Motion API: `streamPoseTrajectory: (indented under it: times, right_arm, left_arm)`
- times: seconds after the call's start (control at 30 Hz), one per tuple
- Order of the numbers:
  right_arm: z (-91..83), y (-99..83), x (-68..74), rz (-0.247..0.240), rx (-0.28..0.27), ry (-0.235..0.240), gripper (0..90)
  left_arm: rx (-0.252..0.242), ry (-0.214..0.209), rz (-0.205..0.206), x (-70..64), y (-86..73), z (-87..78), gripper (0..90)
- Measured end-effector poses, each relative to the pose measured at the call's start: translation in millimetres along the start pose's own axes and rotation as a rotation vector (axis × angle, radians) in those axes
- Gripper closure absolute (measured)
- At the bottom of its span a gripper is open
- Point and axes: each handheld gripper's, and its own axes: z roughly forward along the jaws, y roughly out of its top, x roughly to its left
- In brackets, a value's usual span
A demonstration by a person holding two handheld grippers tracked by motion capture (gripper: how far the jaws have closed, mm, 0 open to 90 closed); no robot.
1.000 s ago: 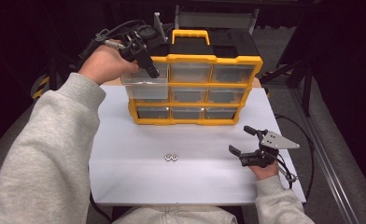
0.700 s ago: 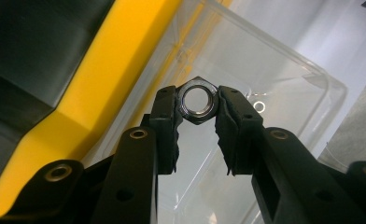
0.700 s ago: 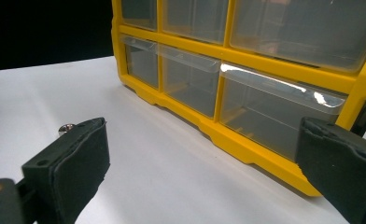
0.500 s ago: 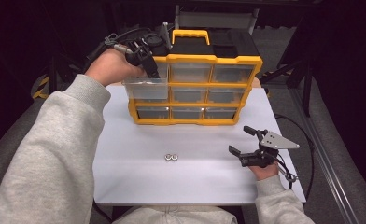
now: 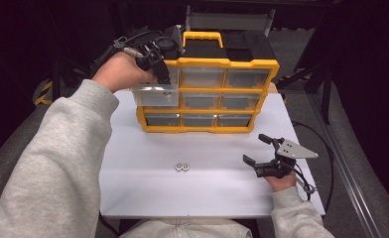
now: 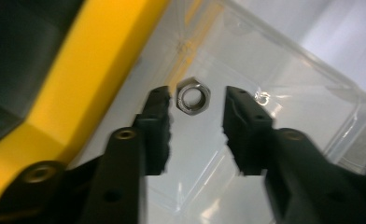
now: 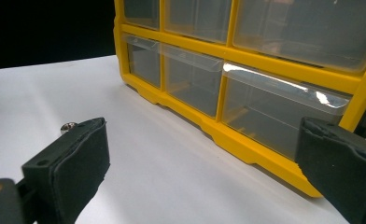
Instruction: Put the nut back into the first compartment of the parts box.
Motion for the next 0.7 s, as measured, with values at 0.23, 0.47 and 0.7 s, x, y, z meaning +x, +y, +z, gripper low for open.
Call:
streamPoseTrajectory:
  times: [0.23,0.47,0.7]
  right_arm:
    - [0.3,0.0,0.5,0.0,-0.001,0.003,3.8]
    - [1.1,-0.3,0.7,0.0,0.002,0.005,3.8]
    - [0.5,0.0,1.2,0.0,0.0,0.005,3.8]
  left_arm:
    - [-0.059,0.032,-0.01,0.6,-8.6,-17.0,55.4]
    - [-0.126,0.086,0.051,-16.9,-19.1,-40.2,49.5]
    - [-0.175,0.119,0.153,-48.0,-34.5,-60.1,34.3]
